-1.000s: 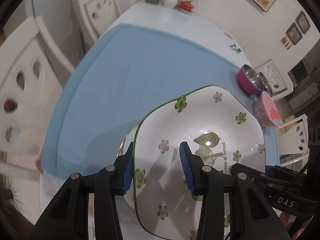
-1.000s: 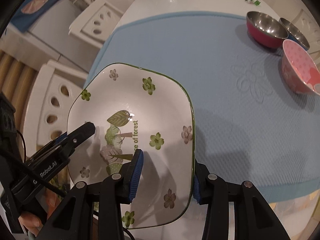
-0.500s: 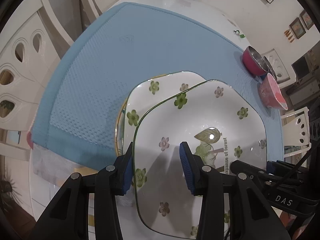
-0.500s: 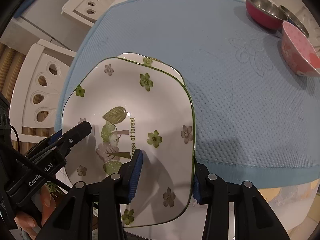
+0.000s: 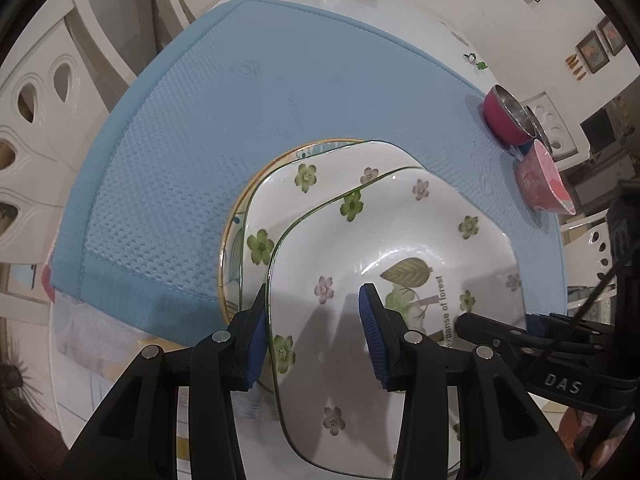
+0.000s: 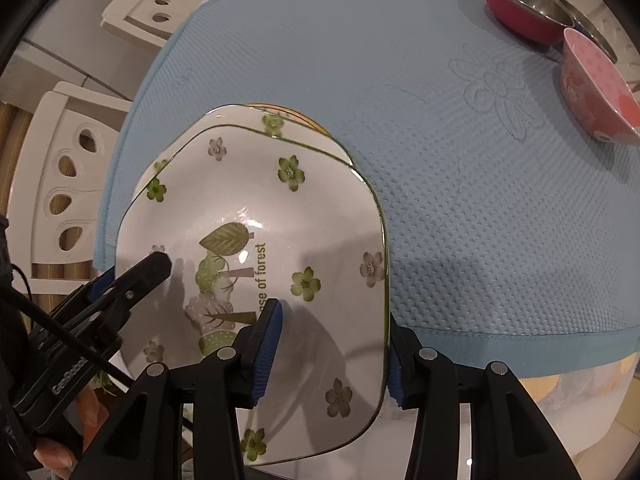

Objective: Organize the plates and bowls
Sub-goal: 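Open the right tool and withdraw from the plate stack, then reach the right tool to the pink polka-dot bowl and grasp its rim, then carry the pink bowl beside the plate stack, lower it and open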

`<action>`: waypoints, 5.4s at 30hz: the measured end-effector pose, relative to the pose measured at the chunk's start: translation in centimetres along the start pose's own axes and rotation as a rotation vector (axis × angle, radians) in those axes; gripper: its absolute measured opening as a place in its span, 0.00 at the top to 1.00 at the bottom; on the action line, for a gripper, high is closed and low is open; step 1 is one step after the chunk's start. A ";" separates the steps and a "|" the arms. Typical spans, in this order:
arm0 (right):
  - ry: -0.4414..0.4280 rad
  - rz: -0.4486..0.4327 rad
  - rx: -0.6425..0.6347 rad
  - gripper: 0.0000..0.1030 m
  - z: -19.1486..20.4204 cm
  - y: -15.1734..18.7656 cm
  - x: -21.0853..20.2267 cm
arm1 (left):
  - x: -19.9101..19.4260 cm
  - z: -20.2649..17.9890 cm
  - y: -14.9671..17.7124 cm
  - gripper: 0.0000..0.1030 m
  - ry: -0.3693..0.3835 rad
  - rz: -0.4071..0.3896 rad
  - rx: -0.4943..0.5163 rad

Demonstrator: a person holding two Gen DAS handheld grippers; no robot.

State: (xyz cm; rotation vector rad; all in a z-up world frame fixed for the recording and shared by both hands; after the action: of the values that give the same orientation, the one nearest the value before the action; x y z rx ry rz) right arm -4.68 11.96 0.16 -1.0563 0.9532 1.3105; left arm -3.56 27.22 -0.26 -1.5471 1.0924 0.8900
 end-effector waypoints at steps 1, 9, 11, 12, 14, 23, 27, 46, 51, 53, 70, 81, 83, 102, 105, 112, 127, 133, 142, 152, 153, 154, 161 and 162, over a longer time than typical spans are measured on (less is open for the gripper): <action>0.007 0.001 -0.003 0.57 0.1 -0.1 0.1 | 0.1 -0.1 0.0 0.63 0.001 0.002 0.002; 0.004 0.007 -0.010 0.57 0.6 -0.6 0.4 | 0.1 0.0 -0.1 0.63 0.019 0.009 -0.007; -0.003 -0.011 -0.007 0.57 0.3 -1.0 -0.2 | -0.2 0.3 -0.3 0.63 0.032 0.001 -0.018; -0.001 -0.022 -0.010 0.57 0.2 -1.3 -0.6 | -0.4 0.5 -0.3 0.63 0.038 -0.003 -0.026; 0.007 -0.037 -0.021 0.57 0.2 -1.6 -1.2 | -0.8 0.8 -0.5 0.63 0.050 -0.009 -0.042; -0.008 0.003 -0.021 0.57 0.5 -1.2 -0.2 | -1.9 2.4 -1.6 0.63 -0.020 -0.067 -0.052; -0.011 -0.001 -0.010 0.57 0.6 -1.4 -0.1 | -1.9 2.6 -1.9 0.63 -0.005 -0.066 -0.069; 0.034 0.063 -0.043 0.55 2.2 0.5 2.7 | -0.9 2.8 -1.7 0.61 -0.004 -0.033 -0.075; -0.017 0.060 -0.021 0.55 2.1 0.7 2.5 | -1.6 3.3 -2.4 0.61 -0.006 -0.055 -0.088; -0.035 0.039 -0.010 0.55 1.6 0.6 1.5 | -1.9 3.1 -3.0 0.61 0.004 -0.065 -0.087; -0.109 -0.431 0.134 0.35 -11.8 -3.2 -13.9 | -5.1 -13.4 -8.6 0.30 0.069 -0.194 0.162; -0.041 -0.476 0.257 0.32 -27.5 -6.6 -17.8 | 0.3 -27.9 -11.7 0.30 0.164 -0.144 0.220; -0.036 -0.464 0.266 0.32 -29.4 -7.6 -17.4 | 1.8 -29.5 -11.7 0.30 0.177 -0.123 0.218; -0.089 -0.307 0.210 0.50 -34.1 -12.3 -9.0 | 13.1 -34.8 -11.5 0.56 0.131 0.035 0.159; -0.102 -0.306 0.197 0.60 -33.9 -12.5 -8.5 | 13.6 -35.2 -11.3 0.80 0.129 0.041 0.171; -0.099 -0.302 0.125 0.81 -32.1 -12.3 -8.6 | 12.9 -36.0 -10.9 0.87 0.097 0.000 0.214; -0.136 -0.286 0.106 0.81 -28.0 -7.0 -13.0 | 5.0 -34.0 -7.8 0.87 0.131 -0.070 0.228; -0.135 -0.289 0.085 0.80 -25.7 -4.1 -15.0 | 1.7 -33.4 -6.1 0.87 0.156 -0.103 0.246; -0.158 -0.143 0.105 0.79 -23.8 0.7 -12.3 | 1.4 -31.1 -1.7 0.87 0.136 -0.048 0.205; -0.104 -0.044 0.119 0.79 -24.7 2.5 -9.1 | 4.0 -30.0 2.2 0.87 0.137 0.038 0.160; -0.102 -0.041 0.125 0.79 -24.8 2.5 -8.9 | 4.2 -30.0 2.3 0.87 0.140 0.041 0.157; -0.102 -0.039 0.128 0.79 -24.9 2.5 -8.8 | 4.4 -30.0 2.4 0.87 0.143 0.040 0.154; -0.108 -0.008 0.147 0.79 -25.3 3.1 -7.9 | 5.4 -29.9 3.0 0.87 0.140 0.062 0.133; -0.114 -0.004 0.151 0.79 -25.3 3.2 -7.7 | 5.5 -29.8 3.1 0.87 0.135 0.064 0.132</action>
State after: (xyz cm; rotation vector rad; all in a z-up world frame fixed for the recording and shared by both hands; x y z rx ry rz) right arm -7.17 -14.57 0.68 -0.8582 0.9481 1.2610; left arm -4.18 -3.20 0.49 -1.4863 1.2786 0.7489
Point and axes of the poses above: each gripper's, at about its wrist camera, not at the fingertips, and x roughly the way its jaws point, z to its left, y to its underside, the point moved 6 cm from there along x, roughly the way its jaws point, and after that the axes turned 4 degrees about -y, right-handed, at the moved point
